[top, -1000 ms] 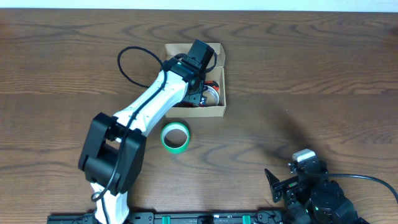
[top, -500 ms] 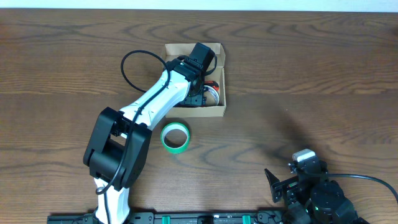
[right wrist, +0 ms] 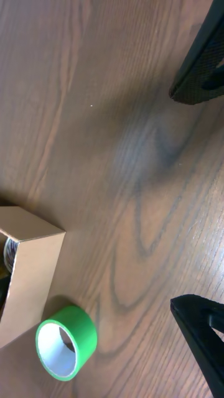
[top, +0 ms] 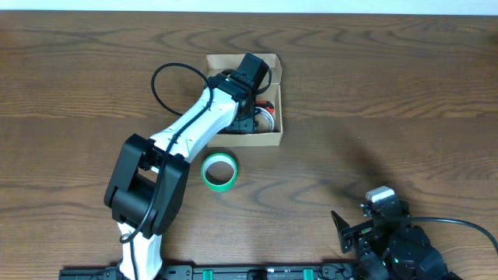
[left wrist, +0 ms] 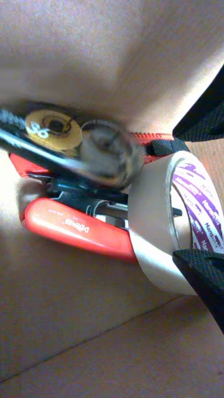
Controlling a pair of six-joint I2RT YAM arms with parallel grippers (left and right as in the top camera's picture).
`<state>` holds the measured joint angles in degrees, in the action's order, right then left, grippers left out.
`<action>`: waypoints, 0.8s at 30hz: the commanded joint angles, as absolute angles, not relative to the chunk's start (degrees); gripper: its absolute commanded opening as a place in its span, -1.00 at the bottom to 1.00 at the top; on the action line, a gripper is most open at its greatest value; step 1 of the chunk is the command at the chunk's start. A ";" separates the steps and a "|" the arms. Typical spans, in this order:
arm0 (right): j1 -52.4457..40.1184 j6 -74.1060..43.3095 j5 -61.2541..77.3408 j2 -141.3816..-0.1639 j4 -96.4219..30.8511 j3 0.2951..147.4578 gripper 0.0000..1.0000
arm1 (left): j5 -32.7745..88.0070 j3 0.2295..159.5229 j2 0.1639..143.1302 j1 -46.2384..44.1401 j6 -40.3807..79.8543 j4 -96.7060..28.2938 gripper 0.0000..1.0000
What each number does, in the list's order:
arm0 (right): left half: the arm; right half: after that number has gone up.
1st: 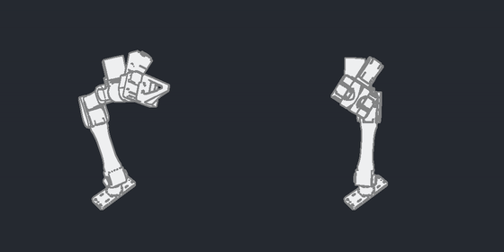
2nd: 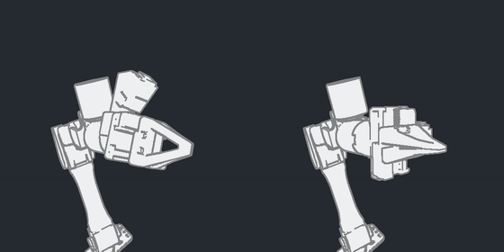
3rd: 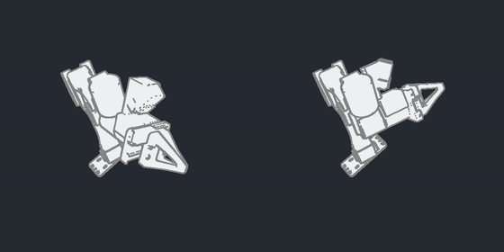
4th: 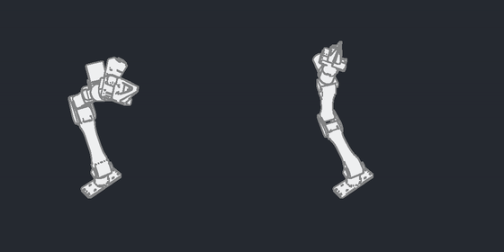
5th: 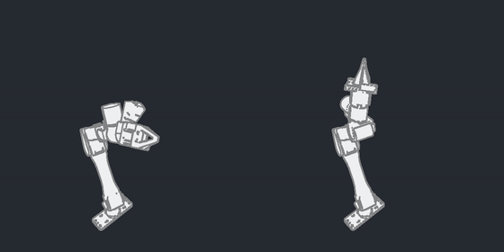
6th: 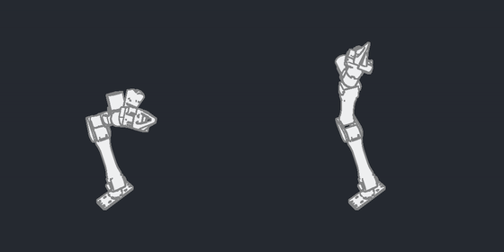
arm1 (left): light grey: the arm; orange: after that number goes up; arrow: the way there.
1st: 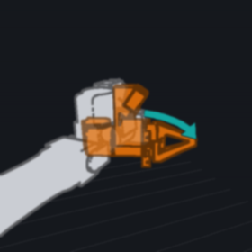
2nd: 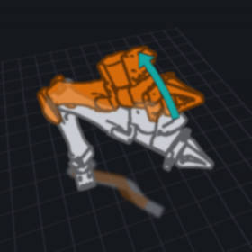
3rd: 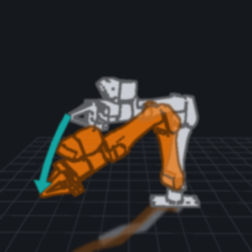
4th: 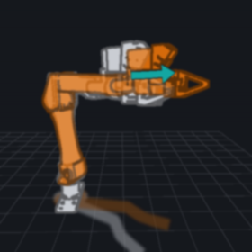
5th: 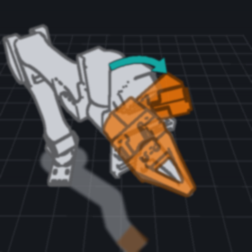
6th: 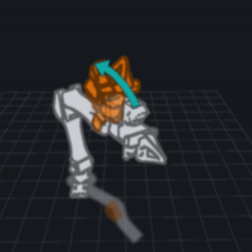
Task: Pack container
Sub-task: 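Carry the correction tape dispenser into the box and lower it, then withdraw the left gripper from the box and reach to the green tape roll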
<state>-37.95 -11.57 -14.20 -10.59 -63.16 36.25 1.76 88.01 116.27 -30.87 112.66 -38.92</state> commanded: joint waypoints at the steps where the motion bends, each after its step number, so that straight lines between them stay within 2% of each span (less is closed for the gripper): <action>1: -38.33 -12.19 -14.79 -10.13 -63.09 36.18 0.99 | 1.74 89.17 117.16 -30.76 111.79 -38.87 0.13; 8: -38.33 -12.19 -14.79 -10.13 -63.09 36.18 0.99 | -2.17 90.24 111.74 -30.76 102.32 -38.94 0.16; 10: -38.33 -12.19 -14.79 -10.13 -63.09 36.18 0.99 | -3.22 90.24 109.43 -30.76 98.65 -39.03 0.32; 13: -38.33 -12.19 -14.79 -10.13 -63.09 36.18 0.99 | -3.62 90.24 105.47 -30.76 91.33 -39.27 0.82; 17: -38.33 -12.19 -14.79 -10.13 -63.09 36.18 0.98 | -2.94 90.24 99.92 -30.76 81.78 -43.90 0.88; 18: -38.33 -12.19 -14.79 -10.13 -63.09 36.18 0.99 | -2.66 90.24 98.21 -30.76 79.92 -46.74 0.95; 24: -38.33 -12.19 -14.79 -10.13 -63.09 36.18 0.98 | -2.79 90.15 89.19 -30.76 77.60 -67.31 0.92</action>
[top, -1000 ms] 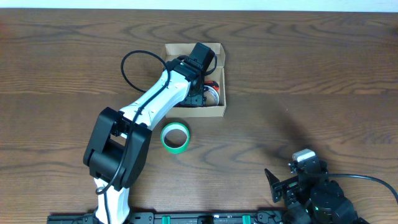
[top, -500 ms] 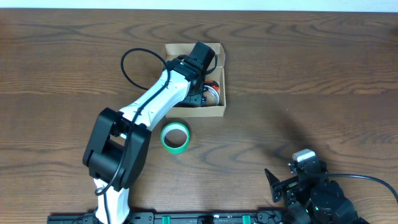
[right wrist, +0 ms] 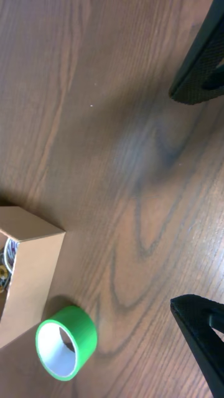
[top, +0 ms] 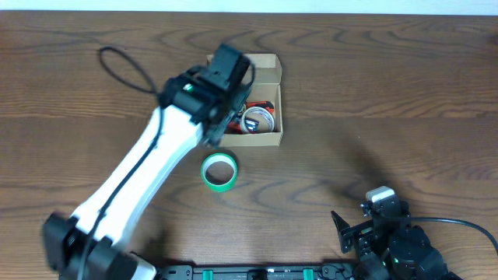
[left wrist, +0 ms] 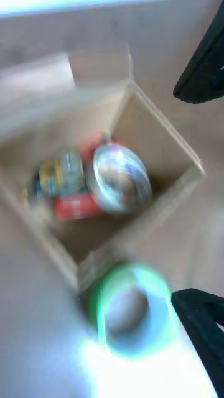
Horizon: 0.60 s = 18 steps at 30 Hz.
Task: Pack container
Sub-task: 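Withdraw the left gripper from the box and reach to the green tape roll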
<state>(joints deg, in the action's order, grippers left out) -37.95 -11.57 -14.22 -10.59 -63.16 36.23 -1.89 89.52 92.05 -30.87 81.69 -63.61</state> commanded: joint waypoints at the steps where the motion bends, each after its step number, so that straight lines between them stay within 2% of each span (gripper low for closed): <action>1: -38.33 -12.19 -14.79 -10.13 -63.09 36.18 0.98 | -3.14 90.02 87.81 -30.76 77.87 -70.43 0.91; 4: -38.33 -12.19 -14.79 -10.13 -63.11 36.18 0.99 | -3.84 88.71 84.18 -30.76 78.54 -75.59 0.91; 9: -38.33 -12.19 -14.79 -10.13 -63.09 36.18 0.99 | -3.27 80.40 77.87 -30.76 84.20 -75.31 0.92; 18: -38.33 -12.19 -14.79 -10.13 -63.09 36.18 0.98 | 3.18 61.19 74.08 -30.79 96.31 -63.37 0.91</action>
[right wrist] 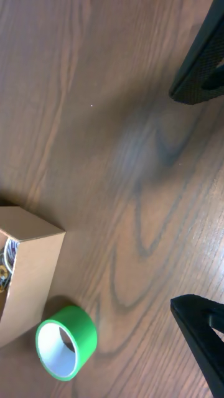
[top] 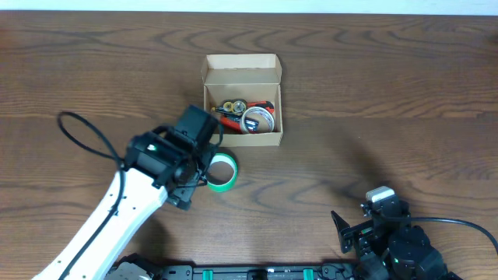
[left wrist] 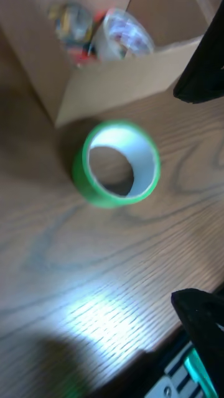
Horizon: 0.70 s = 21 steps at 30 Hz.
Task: Pack container
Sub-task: 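Withdraw the left gripper from the box and reach to the green tape roll, then grasp the rim of the green tape roll with the left gripper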
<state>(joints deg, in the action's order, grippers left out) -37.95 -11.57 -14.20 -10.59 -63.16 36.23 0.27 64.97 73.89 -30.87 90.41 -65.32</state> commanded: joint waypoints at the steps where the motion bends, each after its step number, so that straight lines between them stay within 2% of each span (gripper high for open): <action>1: -38.33 -12.19 -14.79 -10.13 -63.11 36.18 0.98 | 4.12 59.61 74.28 -30.79 97.19 -61.76 0.91; 13: -38.33 -12.19 -14.79 -10.13 -63.09 36.18 0.98 | 10.20 46.35 78.87 -30.79 99.53 -43.72 1.00; 14: -38.33 -12.19 -14.79 -10.13 -63.09 36.18 0.99 | 10.17 45.87 79.15 -30.79 99.53 -42.81 0.90; 21: -38.33 -12.19 -14.79 -10.13 -63.09 36.18 0.98 | 10.44 44.12 82.43 -30.76 100.92 -38.20 0.75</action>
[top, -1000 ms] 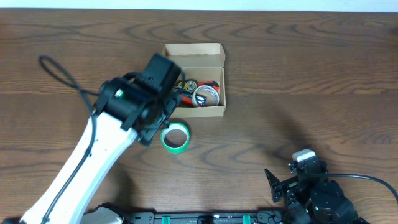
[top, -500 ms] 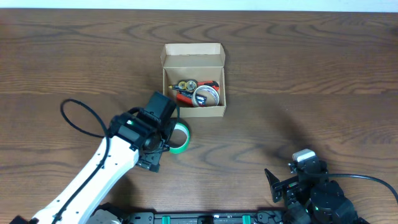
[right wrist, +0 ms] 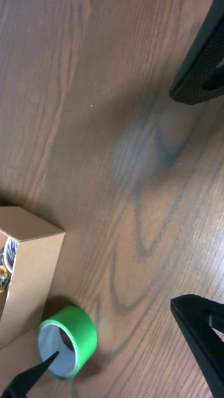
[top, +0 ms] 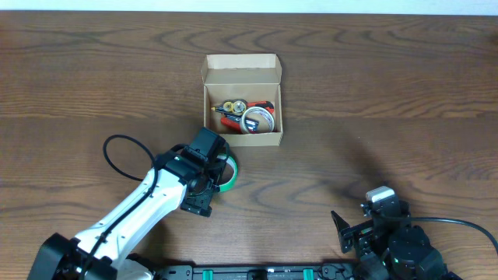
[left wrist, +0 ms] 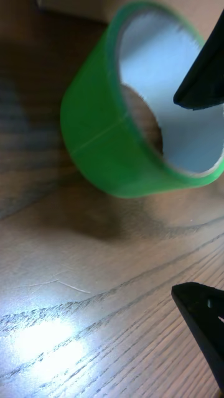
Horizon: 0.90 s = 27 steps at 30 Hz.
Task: Pack container
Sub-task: 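Grasp the rim of the green tape roll with the left gripper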
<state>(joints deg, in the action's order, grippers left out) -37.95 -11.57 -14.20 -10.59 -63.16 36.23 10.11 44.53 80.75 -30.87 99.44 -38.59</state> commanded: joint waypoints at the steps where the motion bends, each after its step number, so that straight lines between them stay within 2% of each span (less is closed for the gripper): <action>1: -38.33 -12.19 -14.79 -10.13 -63.09 36.18 0.99 | 10.48 44.12 82.98 -30.76 101.01 -37.93 0.71; 7: -38.33 -12.19 -14.79 -10.13 -63.09 36.18 0.98 | 11.42 44.12 85.73 -30.76 101.01 -35.46 0.41; 10: -38.33 -12.19 -14.79 -10.13 -63.09 36.18 0.98 | 12.12 44.12 87.15 -30.79 101.01 -34.57 0.19; 12: -38.33 -12.19 -14.79 -10.13 -63.09 36.18 0.98 | 12.12 44.12 87.64 -30.79 101.01 -34.06 -0.01; 16: -38.33 -12.19 -14.79 -10.13 -63.11 36.18 0.99 | 12.10 44.12 87.64 -30.79 100.99 -33.58 -0.57; 19: -38.33 -12.19 -14.79 -10.13 -63.09 36.18 0.99 | 12.10 44.12 87.44 -30.79 100.99 -33.47 -0.90; 27: -38.33 -12.19 -14.79 -10.13 -63.09 36.18 0.99 | 11.99 44.12 80.03 -30.81 100.97 -35.81 -0.88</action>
